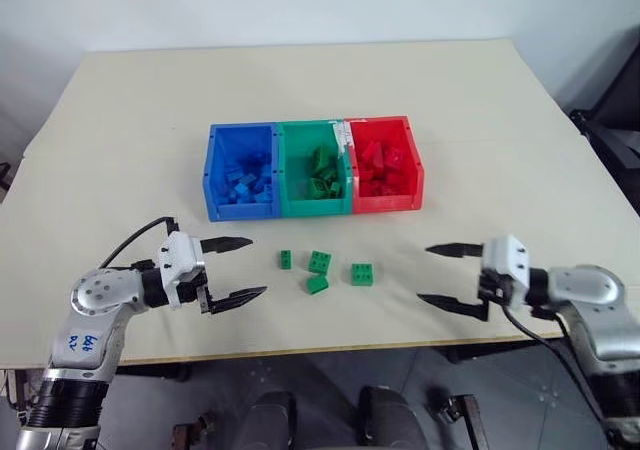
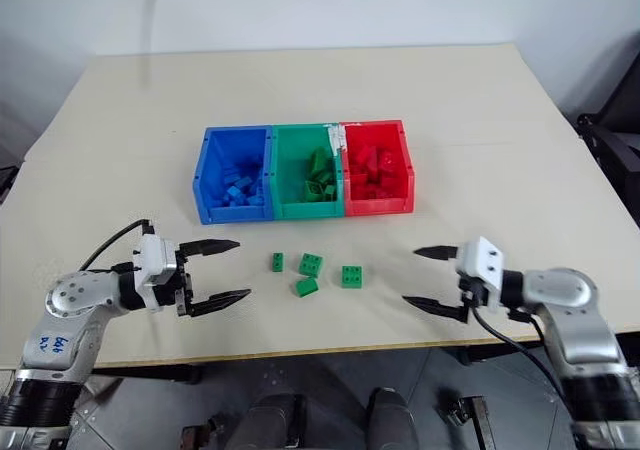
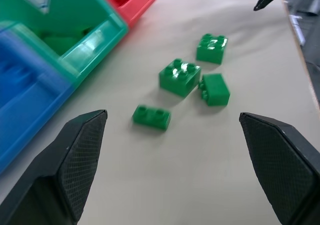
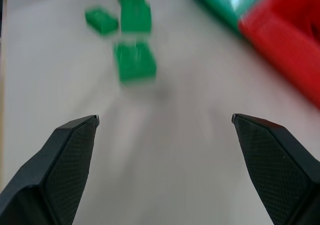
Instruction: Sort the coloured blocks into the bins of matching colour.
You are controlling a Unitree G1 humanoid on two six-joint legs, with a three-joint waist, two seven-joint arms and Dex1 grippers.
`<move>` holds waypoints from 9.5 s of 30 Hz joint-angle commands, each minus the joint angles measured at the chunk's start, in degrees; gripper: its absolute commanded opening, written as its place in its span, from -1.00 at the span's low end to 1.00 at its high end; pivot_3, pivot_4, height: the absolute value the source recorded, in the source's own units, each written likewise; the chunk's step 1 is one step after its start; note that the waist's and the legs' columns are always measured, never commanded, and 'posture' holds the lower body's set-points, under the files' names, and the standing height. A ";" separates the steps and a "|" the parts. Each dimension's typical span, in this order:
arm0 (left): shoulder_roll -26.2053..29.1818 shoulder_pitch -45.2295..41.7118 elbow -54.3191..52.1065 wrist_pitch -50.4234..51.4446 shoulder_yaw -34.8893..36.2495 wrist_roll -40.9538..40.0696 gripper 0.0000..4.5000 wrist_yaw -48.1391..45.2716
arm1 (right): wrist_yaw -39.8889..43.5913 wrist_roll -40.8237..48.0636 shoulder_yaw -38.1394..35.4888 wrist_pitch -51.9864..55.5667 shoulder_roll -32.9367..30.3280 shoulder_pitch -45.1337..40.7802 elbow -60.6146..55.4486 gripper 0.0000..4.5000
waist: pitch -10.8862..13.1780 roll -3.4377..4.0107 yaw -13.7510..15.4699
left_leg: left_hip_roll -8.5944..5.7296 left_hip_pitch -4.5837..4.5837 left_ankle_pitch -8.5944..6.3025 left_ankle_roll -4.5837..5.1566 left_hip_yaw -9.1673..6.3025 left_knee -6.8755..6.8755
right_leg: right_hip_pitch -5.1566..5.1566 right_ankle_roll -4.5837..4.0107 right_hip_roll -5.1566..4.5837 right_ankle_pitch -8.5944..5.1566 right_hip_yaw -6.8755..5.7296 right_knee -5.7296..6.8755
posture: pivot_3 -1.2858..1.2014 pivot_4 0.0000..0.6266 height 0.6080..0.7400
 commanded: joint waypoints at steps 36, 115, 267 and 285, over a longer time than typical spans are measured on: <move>-4.38 16.13 -14.83 6.30 13.86 -6.92 1.00 14.25 | -31.56 -12.41 6.92 8.30 28.70 -45.73 34.85 0.23 | 0.06 0.10 -1.74 | -0.25 -0.41 -0.24 0.02 -0.13 0.10 | -0.65 -0.10 -0.05 -0.02 0.00 0.48 | 0.03 -0.52 1.00; -1.04 18.76 -14.44 1.88 11.99 -4.03 1.00 9.99 | -19.35 -7.10 21.14 36.39 17.09 -22.67 -5.66 -0.34 | 0.07 0.11 -0.23 | 0.18 -0.39 -0.47 0.10 0.67 0.32 | -0.85 -0.05 0.02 0.03 0.06 0.38 | 0.03 -0.52 1.00; -5.64 -26.36 22.89 0.37 -20.72 15.11 1.00 -3.63 | -4.15 12.06 -9.90 5.13 -0.84 14.75 -17.85 0.99 | 0.01 -0.01 1.62 | 0.28 -0.21 -1.03 0.55 1.87 1.34 | -0.37 0.14 0.05 0.31 -0.33 0.19 | 0.03 -0.52 1.00; -16.20 -20.86 6.49 23.89 -13.19 12.06 1.00 19.71 | -5.02 11.87 -7.02 5.70 -0.69 11.71 -17.49 0.99 | 0.01 -0.01 1.60 | 0.27 -0.21 -1.03 0.56 1.13 1.42 | -0.22 0.18 0.00 0.33 -0.42 0.17 | 0.03 -0.52 1.00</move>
